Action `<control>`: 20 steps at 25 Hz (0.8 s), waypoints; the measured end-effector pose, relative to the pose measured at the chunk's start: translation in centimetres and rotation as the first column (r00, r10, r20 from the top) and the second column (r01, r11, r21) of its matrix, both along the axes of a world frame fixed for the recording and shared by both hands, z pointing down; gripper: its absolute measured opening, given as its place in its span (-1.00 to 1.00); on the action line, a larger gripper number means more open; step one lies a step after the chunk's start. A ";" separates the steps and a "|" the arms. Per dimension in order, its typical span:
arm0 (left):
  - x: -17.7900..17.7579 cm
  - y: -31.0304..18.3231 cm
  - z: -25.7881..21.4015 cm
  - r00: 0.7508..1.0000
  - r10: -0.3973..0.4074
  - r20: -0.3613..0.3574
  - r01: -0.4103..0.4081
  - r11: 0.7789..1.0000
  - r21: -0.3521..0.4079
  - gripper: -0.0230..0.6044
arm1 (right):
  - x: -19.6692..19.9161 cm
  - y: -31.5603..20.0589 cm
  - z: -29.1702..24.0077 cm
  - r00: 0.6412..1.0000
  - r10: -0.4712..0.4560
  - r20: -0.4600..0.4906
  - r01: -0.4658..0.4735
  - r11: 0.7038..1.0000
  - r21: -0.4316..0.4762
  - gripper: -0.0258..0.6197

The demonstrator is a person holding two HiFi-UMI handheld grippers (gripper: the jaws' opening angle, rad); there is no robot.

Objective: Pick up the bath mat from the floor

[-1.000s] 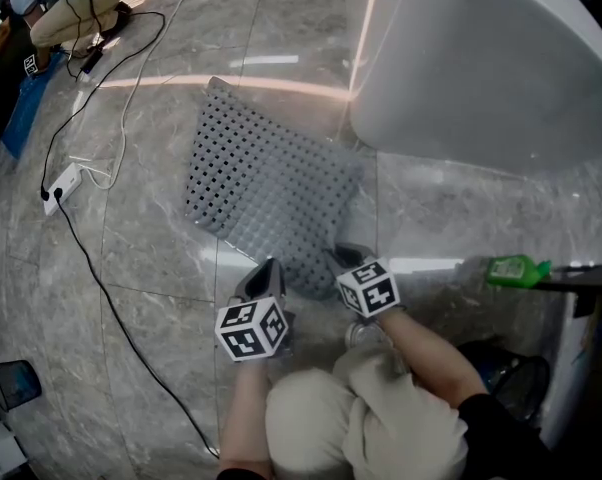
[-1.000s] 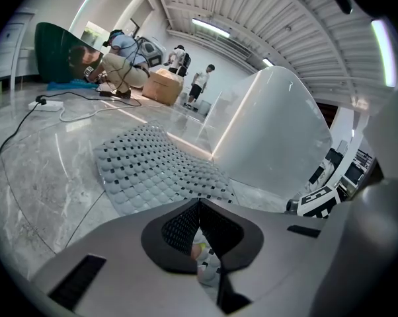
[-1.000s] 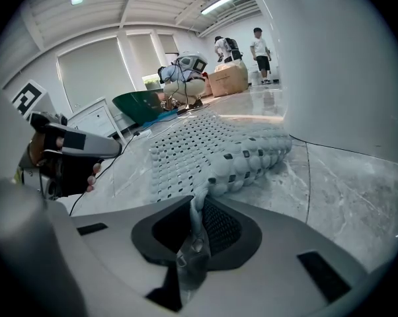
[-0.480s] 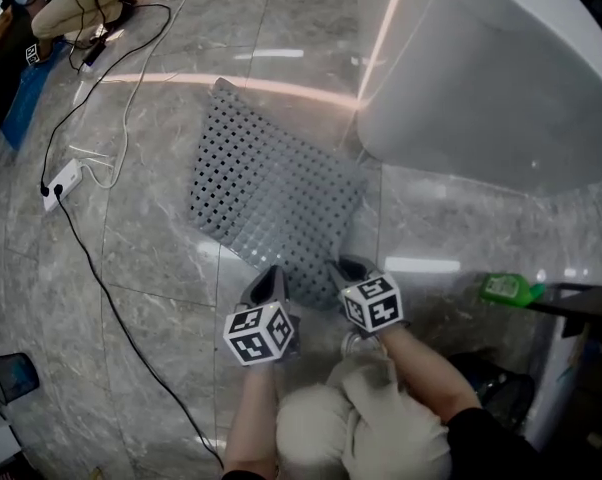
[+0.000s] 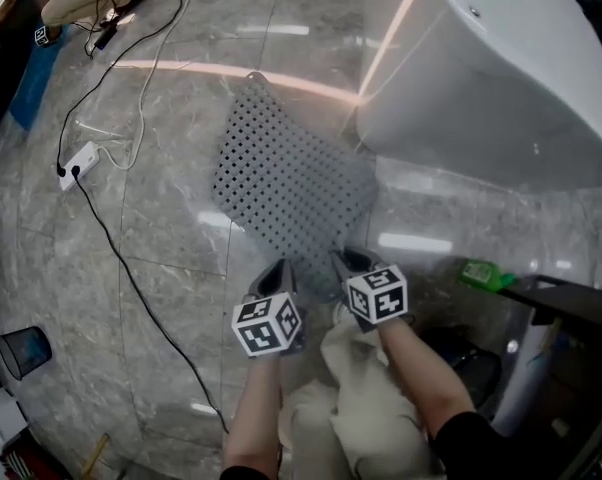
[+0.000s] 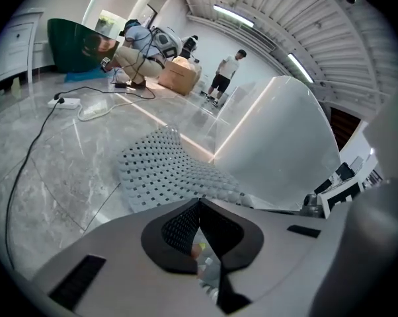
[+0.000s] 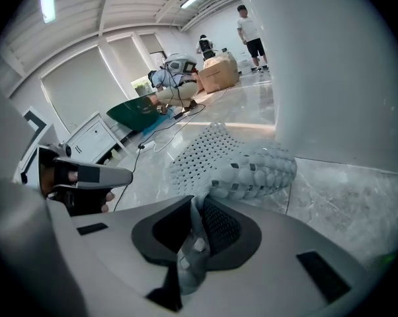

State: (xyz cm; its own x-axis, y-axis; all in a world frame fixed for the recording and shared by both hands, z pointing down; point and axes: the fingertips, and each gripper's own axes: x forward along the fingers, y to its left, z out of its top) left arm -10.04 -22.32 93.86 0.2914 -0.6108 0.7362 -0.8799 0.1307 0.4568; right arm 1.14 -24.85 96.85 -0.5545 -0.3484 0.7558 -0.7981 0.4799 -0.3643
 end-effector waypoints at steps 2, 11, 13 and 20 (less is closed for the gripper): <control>-0.1 0.6 -2.4 1.000 0.002 -0.001 -0.002 1.000 -0.008 -0.93 | -0.4 0.4 -2.6 1.000 -0.002 0.000 0.002 1.000 -0.010 -0.76; 0.0 2.8 -12.0 1.000 0.011 -0.012 -0.011 0.999 -0.039 -0.93 | -1.4 2.0 -12.4 1.000 0.019 -0.008 -0.020 0.998 -0.055 -0.76; 0.1 3.1 -14.1 1.000 0.016 -0.013 -0.016 0.999 -0.043 -0.93 | -1.4 2.3 -14.4 1.000 0.030 -0.008 -0.031 0.997 -0.069 -0.77; -0.1 4.3 -20.6 1.000 0.016 -0.025 -0.018 0.997 -0.072 -0.93 | -1.5 2.1 -20.7 0.998 0.055 -0.025 -0.057 0.992 -0.110 -0.76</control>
State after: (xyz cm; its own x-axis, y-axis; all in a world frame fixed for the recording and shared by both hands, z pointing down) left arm -10.14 -18.05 73.28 0.3198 -0.5515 0.7704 -0.8708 0.1494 0.4684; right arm -0.37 -22.74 76.19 -0.5195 -0.2923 0.8029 -0.8309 0.3920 -0.3949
